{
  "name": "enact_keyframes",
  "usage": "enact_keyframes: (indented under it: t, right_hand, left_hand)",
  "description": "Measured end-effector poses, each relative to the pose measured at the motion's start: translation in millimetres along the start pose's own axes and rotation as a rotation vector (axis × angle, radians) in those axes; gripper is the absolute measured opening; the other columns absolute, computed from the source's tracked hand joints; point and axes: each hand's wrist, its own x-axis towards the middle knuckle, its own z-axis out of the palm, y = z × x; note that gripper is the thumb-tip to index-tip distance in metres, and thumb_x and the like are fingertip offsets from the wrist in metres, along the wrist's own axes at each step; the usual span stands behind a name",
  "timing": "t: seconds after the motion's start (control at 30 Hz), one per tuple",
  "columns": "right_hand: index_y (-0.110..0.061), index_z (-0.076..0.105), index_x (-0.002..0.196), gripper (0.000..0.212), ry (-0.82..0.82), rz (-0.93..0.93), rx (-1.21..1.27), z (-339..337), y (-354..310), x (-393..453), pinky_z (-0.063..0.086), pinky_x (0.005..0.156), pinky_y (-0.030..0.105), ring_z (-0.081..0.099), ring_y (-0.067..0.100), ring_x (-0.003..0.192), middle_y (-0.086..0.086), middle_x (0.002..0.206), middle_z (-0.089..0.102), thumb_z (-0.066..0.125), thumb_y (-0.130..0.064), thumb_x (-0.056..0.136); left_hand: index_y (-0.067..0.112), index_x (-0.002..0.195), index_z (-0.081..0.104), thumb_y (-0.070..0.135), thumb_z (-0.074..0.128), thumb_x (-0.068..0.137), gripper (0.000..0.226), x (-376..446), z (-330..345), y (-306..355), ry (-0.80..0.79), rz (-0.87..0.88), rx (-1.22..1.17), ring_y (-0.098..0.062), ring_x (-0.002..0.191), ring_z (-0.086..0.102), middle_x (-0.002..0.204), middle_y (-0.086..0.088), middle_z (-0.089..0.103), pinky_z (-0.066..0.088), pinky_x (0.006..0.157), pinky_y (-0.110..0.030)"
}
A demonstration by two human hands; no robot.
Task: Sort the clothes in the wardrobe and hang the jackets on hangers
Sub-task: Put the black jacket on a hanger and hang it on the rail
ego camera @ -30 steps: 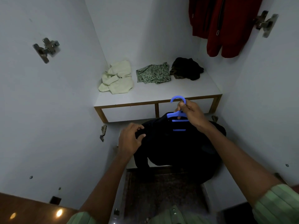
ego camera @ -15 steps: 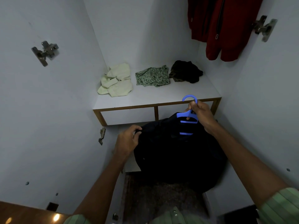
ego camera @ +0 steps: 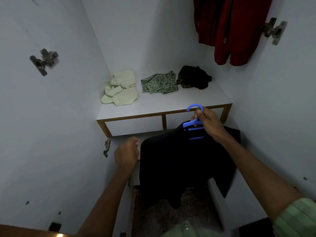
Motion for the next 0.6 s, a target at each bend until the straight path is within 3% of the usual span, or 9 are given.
enact_keyframes:
  t: [0.1, 0.2, 0.3, 0.43, 0.53, 0.6]
  right_hand:
    - [-0.017, 0.066, 0.095, 0.032, -0.102, 0.003, 0.037, 12.4, 1.9, -0.9, 0.054, 0.09, 0.035, 0.071, 0.019, 0.091, 0.003, 0.096, 0.074, 0.042, -0.032, 0.109]
    - [-0.017, 0.067, 0.095, 0.033, -0.209, -0.07, -0.022, 32.6, -6.7, -6.5, 0.052, 0.087, 0.036, 0.069, 0.016, 0.086, 0.002, 0.094, 0.071, 0.043, -0.035, 0.109]
    - [-0.009, 0.065, 0.098, 0.032, -0.307, -0.218, -0.043, 54.9, -19.7, -11.2, 0.048, 0.082, 0.032, 0.064, 0.012, 0.082, 0.0, 0.09, 0.067, 0.044, -0.031, 0.109]
    - [-0.013, 0.067, 0.117, 0.031, -0.316, -0.261, -0.051, 68.4, -23.2, -17.2, 0.05, 0.09, 0.028, 0.065, 0.015, 0.099, 0.004, 0.108, 0.067, 0.045, -0.033, 0.109]
    - [-0.014, 0.066, 0.104, 0.027, -0.302, -0.315, -0.06, 70.0, -25.3, -17.1, 0.049, 0.091, 0.041, 0.061, 0.02, 0.096, 0.007, 0.103, 0.06, 0.048, -0.033, 0.108]
    - [-0.024, 0.068, 0.107, 0.012, -0.327, -0.332, -0.049, 60.8, -27.1, -12.4, 0.052, 0.089, 0.037, 0.062, 0.017, 0.1, -0.002, 0.108, 0.063, 0.058, -0.03, 0.103]
  left_hand:
    - [0.026, 0.109, 0.071, 0.036, 0.067, 0.096, 0.017, 5.1, -2.4, 14.8, -0.049, 0.183, -0.167, -0.012, 0.102, 0.062, 0.11, 0.008, 0.066, 0.052, 0.083, -0.029]
    - [0.03, 0.132, 0.057, 0.038, 0.065, 0.096, 0.037, 4.6, -3.4, 55.7, -0.293, 0.366, -0.378, -0.006, 0.12, 0.055, 0.131, 0.011, 0.058, 0.046, 0.099, -0.029]
    - [0.029, 0.136, 0.046, 0.027, 0.062, 0.1, 0.039, 0.2, 3.9, 86.7, -0.357, 0.423, -0.526, -0.006, 0.115, 0.058, 0.131, 0.013, 0.057, 0.047, 0.094, -0.022]
    - [0.021, 0.149, 0.042, 0.023, 0.058, 0.103, 0.048, 1.2, 17.2, 89.1, -0.275, 0.213, -0.461, -0.005, 0.103, 0.058, 0.122, 0.013, 0.059, 0.043, 0.086, -0.016]
    - [0.02, 0.139, 0.051, 0.025, 0.056, 0.103, 0.037, 4.4, 16.3, 84.1, -0.263, 0.272, -0.399, -0.01, 0.098, 0.061, 0.121, 0.004, 0.065, 0.047, 0.086, -0.022]
    - [0.019, 0.129, 0.057, 0.026, 0.055, 0.103, 0.026, 10.0, 12.2, 79.4, -0.255, 0.356, -0.327, -0.013, 0.096, 0.06, 0.117, 0.0, 0.066, 0.049, 0.085, -0.027]
